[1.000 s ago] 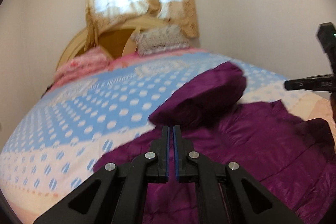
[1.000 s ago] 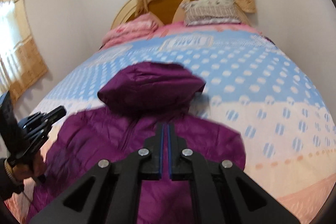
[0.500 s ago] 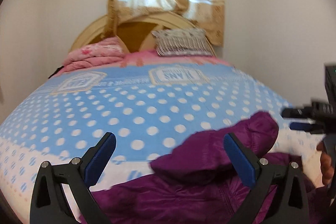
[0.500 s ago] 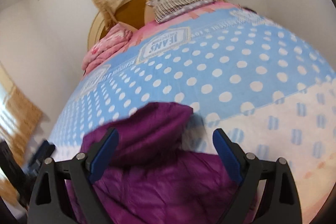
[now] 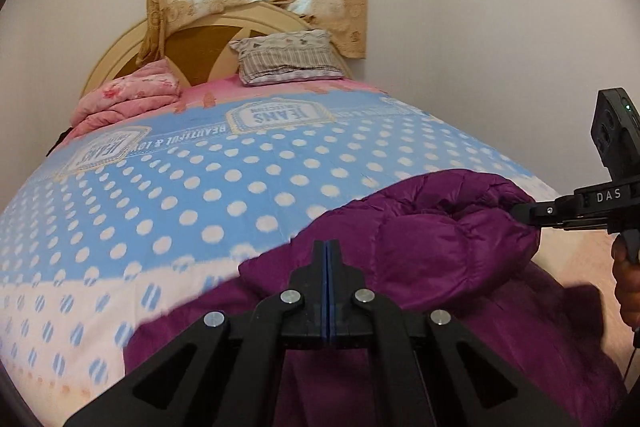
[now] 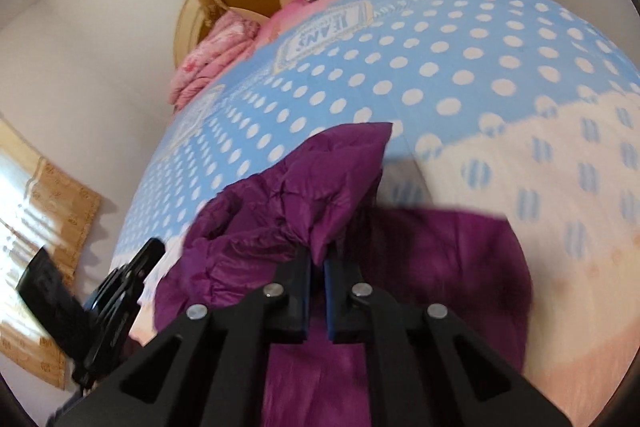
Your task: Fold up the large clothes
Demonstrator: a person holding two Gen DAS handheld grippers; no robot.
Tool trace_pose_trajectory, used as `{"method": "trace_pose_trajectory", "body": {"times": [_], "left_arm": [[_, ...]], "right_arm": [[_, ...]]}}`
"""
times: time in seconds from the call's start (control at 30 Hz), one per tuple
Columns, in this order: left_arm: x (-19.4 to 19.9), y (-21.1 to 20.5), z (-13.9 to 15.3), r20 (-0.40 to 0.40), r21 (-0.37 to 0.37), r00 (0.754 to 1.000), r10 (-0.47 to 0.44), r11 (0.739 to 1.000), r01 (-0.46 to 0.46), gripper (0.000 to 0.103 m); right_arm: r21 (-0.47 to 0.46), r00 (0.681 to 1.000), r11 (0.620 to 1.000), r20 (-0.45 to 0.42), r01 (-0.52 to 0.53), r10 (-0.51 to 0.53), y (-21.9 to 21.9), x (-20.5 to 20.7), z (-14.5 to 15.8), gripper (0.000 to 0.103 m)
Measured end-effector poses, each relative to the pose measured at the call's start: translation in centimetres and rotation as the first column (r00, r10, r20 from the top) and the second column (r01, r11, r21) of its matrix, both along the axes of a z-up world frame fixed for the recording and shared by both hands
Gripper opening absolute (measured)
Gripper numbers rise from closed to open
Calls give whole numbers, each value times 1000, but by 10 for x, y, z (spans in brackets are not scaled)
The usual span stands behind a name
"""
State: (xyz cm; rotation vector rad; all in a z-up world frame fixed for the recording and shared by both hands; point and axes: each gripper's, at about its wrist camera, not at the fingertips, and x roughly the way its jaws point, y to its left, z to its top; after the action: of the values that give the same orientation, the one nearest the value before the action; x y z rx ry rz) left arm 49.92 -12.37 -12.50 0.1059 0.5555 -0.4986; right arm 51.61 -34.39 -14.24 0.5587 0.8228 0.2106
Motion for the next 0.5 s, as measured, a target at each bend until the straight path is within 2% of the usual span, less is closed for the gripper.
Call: {"method": "trace_pose_trajectory", "body": {"times": [0.13,0.23,0.37,0.4,0.43,0.47,0.5], "left_arm": [[-46,11,-3,-30,-25,999,-33,999,32,0],[-67,18,-8,-58,-53,998,-8,999,5,0],[-63,22,-10,-101,-51,993,64,996,-69,1],[-57,20,-10,-111,-33,989,96,994,-100,5],[-54,18,-10,-117,-27,987,110,993,-114,16],[-48,14,-8,-117,-21,985,124,992,-127,28],[-46,11,-7,-107,-14,985,137,990,-140,59]], "right_arm": [[28,1000,1000,-17,-3,3,10,-47,-11,8],[29,999,1000,-39,0,1,22,-76,-30,8],[-21,997,1000,-76,-5,3,43,-87,-57,8],[-48,997,999,-80,-8,4,48,-88,-61,8],[-70,997,998,-77,-9,3,52,-91,-62,8],[-71,997,997,-74,-23,18,56,-92,-62,13],[-55,996,997,-79,-52,47,60,-92,-60,13]]}}
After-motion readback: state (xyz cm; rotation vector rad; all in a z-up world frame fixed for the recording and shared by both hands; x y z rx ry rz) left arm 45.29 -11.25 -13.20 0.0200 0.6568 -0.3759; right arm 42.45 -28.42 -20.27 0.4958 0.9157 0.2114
